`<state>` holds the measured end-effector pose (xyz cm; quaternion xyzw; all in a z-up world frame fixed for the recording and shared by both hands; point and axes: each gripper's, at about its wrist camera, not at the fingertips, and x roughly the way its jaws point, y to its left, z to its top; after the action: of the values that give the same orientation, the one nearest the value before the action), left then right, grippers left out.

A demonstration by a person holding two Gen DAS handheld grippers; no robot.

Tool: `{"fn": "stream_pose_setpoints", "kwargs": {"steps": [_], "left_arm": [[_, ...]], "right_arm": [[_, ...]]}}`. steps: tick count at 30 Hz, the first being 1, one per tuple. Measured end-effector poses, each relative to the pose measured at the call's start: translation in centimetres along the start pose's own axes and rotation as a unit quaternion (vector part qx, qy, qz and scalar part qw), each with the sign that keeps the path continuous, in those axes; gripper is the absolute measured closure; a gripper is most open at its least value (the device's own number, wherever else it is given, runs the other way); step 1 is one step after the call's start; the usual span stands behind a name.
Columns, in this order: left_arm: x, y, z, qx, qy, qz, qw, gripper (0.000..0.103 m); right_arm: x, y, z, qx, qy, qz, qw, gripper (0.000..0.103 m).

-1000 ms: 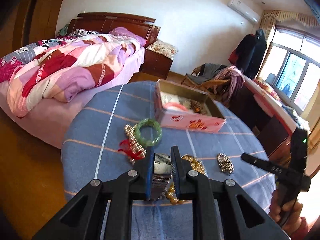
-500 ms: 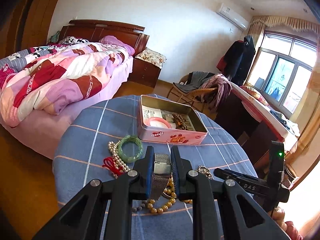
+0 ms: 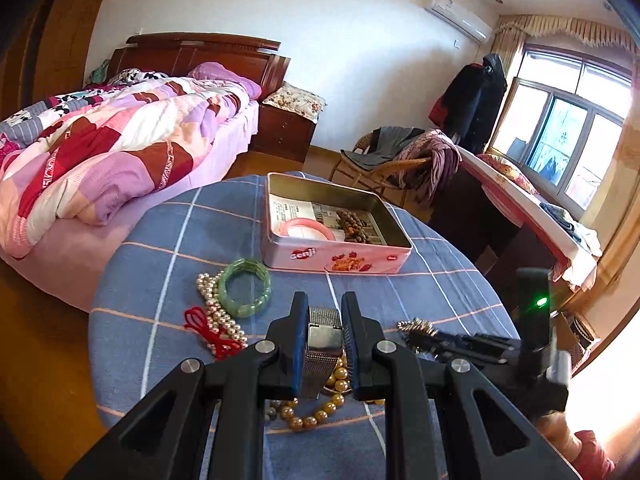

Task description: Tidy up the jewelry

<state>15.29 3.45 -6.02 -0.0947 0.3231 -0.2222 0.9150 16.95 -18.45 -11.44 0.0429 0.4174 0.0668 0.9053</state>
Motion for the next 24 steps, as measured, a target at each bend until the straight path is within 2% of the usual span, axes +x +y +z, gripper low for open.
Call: {"fn": "stream_pose_setpoints", "kwargs": {"steps": [5, 10, 17, 24], "left_arm": [[0.7, -1.1, 1.3, 0.004, -0.009, -0.014, 0.9999, 0.087], [1.5, -2.4, 3.8, 0.024, -0.03, -0.023, 0.999, 0.087], [4.4, -3.4, 7.7, 0.041, -0.051, -0.022, 0.9976, 0.087], [8.8, -2.9, 11.2, 0.047, -0.056, -0.018, 0.9971, 0.087]], "right_arm": [[-3.1, -1.0, 2.5, 0.02, -0.06, 0.026, 0.998, 0.086], [-4.3, -1.0, 5.3, 0.036, -0.11, 0.044, 0.992, 0.086], [-2.4, -1.2, 8.9, 0.055, -0.141, 0.05, 0.987, 0.086], [1.0, -2.2, 12.0, 0.07, -0.145, 0.053, 0.986, 0.086]]}}
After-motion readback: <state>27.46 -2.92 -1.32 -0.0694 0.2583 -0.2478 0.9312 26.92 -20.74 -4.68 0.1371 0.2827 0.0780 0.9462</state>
